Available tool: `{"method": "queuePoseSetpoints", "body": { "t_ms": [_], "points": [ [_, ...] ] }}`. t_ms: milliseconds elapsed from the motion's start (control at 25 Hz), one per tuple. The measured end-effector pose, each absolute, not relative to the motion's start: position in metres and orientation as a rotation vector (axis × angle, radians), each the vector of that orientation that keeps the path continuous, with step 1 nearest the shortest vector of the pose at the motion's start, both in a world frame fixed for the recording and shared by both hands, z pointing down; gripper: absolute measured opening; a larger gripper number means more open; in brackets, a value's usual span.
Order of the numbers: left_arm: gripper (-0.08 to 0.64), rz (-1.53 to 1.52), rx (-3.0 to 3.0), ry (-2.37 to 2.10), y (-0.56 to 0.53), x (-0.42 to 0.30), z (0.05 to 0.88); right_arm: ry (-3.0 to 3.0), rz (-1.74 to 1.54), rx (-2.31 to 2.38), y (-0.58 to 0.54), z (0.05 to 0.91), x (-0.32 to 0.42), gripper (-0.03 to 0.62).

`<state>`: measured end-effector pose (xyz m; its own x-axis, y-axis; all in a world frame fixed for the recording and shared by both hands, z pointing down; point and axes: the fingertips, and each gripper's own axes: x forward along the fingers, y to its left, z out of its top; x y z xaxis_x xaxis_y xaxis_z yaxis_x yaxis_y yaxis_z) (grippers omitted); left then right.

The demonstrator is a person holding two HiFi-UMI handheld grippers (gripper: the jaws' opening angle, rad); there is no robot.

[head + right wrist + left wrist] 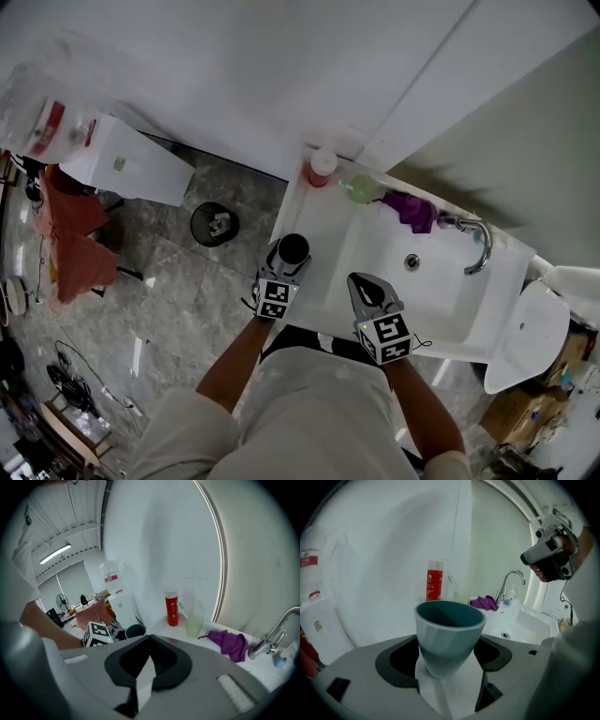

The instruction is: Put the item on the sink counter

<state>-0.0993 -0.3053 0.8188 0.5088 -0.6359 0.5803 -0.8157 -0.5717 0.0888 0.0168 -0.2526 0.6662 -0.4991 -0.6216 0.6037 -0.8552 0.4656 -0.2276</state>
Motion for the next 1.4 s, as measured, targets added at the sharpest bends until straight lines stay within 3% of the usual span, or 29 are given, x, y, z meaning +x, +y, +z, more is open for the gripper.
{"method": "queuePoseSetpoints", "body": {
  "t_ms": [1400],
  "points": [
    [0.360,0.714,2.311,-1.209,-0.287,-0.106,0.825,-2.267,0.706,1.252,-0.226,0.667,0.019,0.011]
  ]
}}
